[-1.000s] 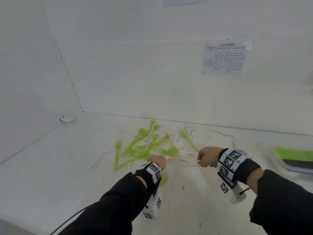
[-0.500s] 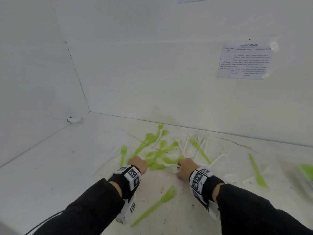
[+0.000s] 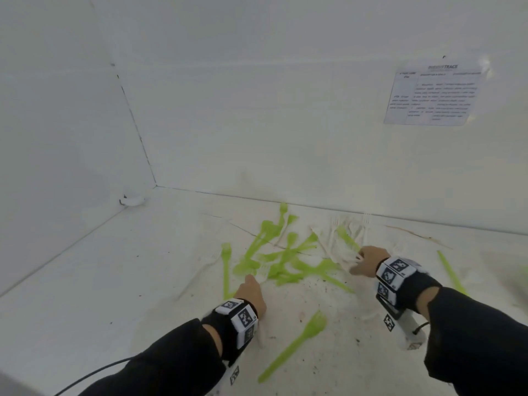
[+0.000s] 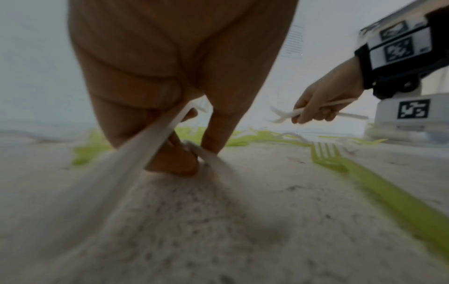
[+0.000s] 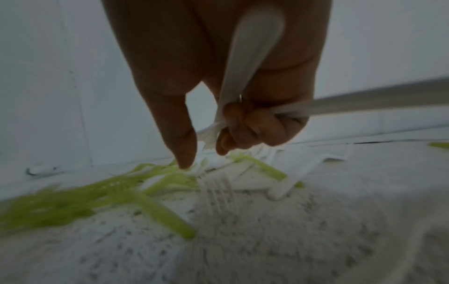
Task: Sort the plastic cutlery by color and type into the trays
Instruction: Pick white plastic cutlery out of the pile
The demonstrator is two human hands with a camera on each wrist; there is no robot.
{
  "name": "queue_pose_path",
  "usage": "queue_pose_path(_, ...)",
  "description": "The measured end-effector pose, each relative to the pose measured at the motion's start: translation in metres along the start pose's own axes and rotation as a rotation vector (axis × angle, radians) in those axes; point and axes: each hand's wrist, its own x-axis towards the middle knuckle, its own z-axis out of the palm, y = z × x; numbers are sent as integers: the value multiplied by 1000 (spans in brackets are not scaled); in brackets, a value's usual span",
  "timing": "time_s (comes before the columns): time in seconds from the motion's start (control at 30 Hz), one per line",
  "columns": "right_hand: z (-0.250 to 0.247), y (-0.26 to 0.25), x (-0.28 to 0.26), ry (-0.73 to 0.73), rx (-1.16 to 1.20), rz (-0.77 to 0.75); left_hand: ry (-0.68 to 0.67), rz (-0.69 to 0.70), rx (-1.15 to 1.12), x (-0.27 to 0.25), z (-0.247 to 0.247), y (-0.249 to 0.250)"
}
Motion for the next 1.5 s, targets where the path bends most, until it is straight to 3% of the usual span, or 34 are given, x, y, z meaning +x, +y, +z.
queue_pose_path(0.13, 15, 0, -1, -48, -85, 36, 16, 72, -60, 4, -5, -1)
queue_pose_path(0.4, 13, -4, 4, 61, -112, 64, 51, 110, -396, 16, -35, -27)
queue_pose_path(0.57, -16, 11, 1, 340, 119, 11, 58, 70, -474, 22, -43, -45)
queue_pose_path(0.67, -35, 6, -8, 530, 346, -28, 69, 91, -387, 28, -51, -54)
queue_pose_path(0.73, -45, 6, -9, 573, 509, -42, 139, 99, -298, 34, -59, -62)
queue_pose_path(0.87, -53, -10, 1, 519, 742, -94, 242, -4, -296, 51, -73, -82)
queue_pose_path(1.03, -9, -48, 4, 7, 656, -140, 190, -98, -217, 75, -78, -104)
queue_pose_path(1.1, 13, -59, 5, -90, 489, -141, 162, -112, -193, 82, -78, -107)
queue_pose_path(1.27, 38, -75, 0, -84, 145, -76, 164, -81, -110, 93, -76, -106)
queue_pose_path(1.4, 45, -80, -9, 48, 213, -18, 194, -68, -50, 103, -67, -107)
queue_pose_path(1.5, 54, -84, -20, 14, 155, 2, 209, -59, -47, 107, -60, -108)
